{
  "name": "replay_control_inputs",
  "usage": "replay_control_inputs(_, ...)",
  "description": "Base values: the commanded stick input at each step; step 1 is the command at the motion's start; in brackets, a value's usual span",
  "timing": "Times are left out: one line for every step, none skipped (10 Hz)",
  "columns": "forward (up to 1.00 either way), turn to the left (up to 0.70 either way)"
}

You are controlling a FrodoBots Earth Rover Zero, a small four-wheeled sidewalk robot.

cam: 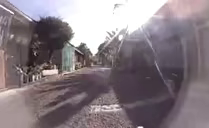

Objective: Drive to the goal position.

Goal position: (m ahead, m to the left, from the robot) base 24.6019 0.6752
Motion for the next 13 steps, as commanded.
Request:
replay_control_inputs(1.00, 0.00)
replay_control_inputs(1.00, 0.00)
replay_control_inputs(1.00, 0.00)
replay_control_inputs(1.00, 0.00)
replay_control_inputs(1.00, 0.00)
replay_control_inputs(1.00, 0.00)
replay_control_inputs(1.00, 0.00)
replay_control_inputs(1.00, 0.00)
replay_control_inputs(1.00, 0.00)
replay_control_inputs(1.00, 0.00)
replay_control_inputs(1.00, 0.00)
replay_control_inputs(1.00, 0.00)
replay_control_inputs(1.00, 0.00)
